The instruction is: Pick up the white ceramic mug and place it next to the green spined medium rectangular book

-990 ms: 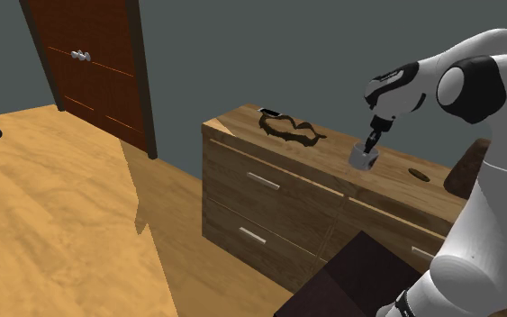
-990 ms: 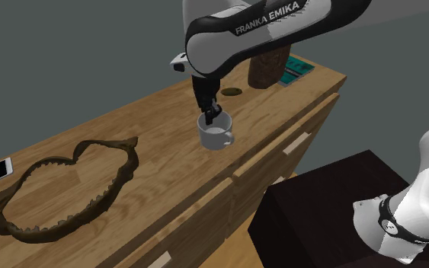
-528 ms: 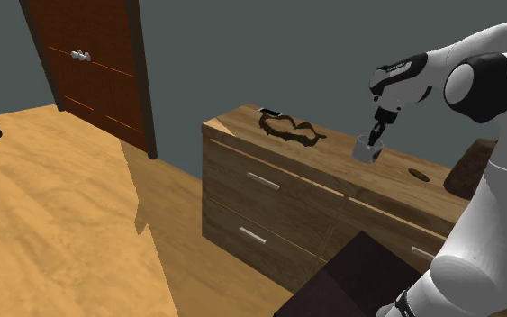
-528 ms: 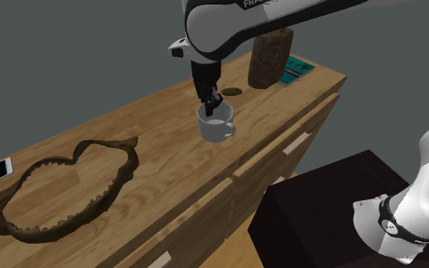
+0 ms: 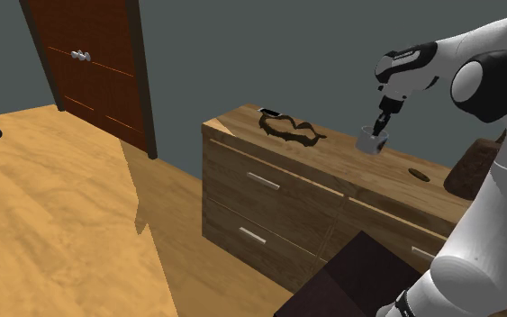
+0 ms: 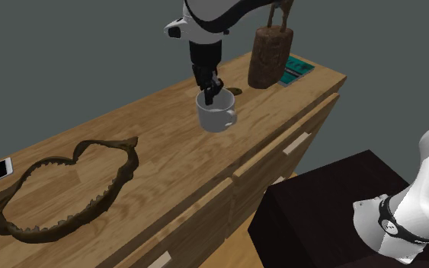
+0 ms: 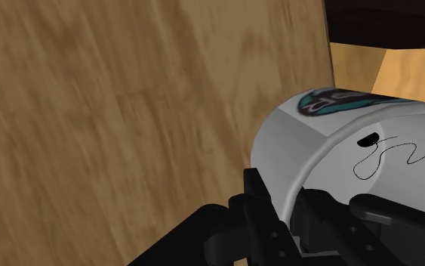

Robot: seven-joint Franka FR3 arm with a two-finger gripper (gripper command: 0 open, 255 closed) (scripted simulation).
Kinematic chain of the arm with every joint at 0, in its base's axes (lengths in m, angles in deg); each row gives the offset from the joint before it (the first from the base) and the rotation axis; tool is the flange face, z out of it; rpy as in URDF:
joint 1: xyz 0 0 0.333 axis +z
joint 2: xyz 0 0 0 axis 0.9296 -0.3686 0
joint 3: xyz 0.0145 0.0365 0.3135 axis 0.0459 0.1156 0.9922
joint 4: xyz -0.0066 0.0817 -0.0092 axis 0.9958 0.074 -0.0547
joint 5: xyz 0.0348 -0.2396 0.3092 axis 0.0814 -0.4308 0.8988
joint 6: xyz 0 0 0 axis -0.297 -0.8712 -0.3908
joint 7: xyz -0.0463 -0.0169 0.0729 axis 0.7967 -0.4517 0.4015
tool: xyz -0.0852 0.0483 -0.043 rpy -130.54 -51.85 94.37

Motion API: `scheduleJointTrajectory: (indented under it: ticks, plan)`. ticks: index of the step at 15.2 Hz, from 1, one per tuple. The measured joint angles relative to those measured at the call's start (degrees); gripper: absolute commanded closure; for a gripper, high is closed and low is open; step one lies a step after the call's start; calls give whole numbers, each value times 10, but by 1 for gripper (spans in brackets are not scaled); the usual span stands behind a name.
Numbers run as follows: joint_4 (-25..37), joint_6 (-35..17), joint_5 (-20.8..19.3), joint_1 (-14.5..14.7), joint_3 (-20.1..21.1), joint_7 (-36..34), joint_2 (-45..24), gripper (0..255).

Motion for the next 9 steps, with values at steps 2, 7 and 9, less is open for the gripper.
scheduleJointTrajectory:
  ticks: [2, 7, 9]
  plan:
    - [11, 13, -2, 0, -1, -1, 3, 255]
    - [-24, 12, -26, -8, -16, 17, 43, 255]
    - [-43, 10, -39, -17, -26, 32, 63, 255]
